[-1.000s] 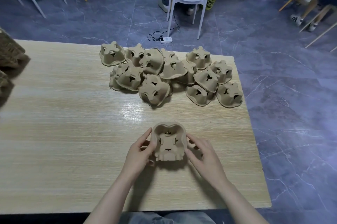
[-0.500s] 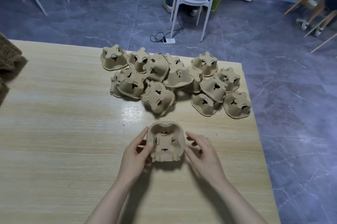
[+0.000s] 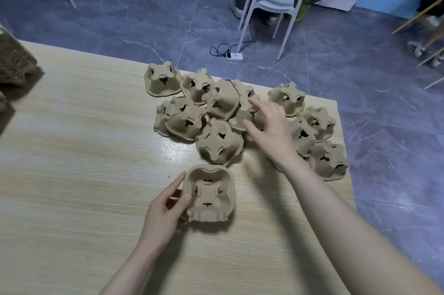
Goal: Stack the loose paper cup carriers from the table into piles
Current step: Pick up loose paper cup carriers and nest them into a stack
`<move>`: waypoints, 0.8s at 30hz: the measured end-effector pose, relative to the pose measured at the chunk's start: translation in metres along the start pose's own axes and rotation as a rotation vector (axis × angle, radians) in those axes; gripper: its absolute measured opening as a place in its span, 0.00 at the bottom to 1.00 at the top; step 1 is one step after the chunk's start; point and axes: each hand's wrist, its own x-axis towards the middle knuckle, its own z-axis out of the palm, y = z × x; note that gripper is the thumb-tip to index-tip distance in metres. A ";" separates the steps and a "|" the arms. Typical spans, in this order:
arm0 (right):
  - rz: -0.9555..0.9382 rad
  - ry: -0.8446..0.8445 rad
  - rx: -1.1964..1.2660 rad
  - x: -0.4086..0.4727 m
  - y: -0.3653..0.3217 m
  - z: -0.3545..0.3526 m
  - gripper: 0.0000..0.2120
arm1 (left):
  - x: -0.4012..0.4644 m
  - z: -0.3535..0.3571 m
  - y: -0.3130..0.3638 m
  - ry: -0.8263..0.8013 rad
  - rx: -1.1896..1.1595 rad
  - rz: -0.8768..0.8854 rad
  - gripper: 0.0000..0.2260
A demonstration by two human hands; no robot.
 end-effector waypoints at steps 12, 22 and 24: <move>0.156 -0.129 -0.304 0.109 -0.030 0.036 0.22 | 0.014 -0.039 -0.003 0.105 -0.114 -0.011 0.20; 0.380 -0.115 -0.091 0.104 -0.021 0.029 0.18 | 0.017 -0.046 -0.006 0.072 -0.133 -0.018 0.21; 0.363 -0.087 -0.014 0.094 -0.018 0.026 0.17 | 0.018 -0.047 -0.007 0.077 -0.132 -0.020 0.21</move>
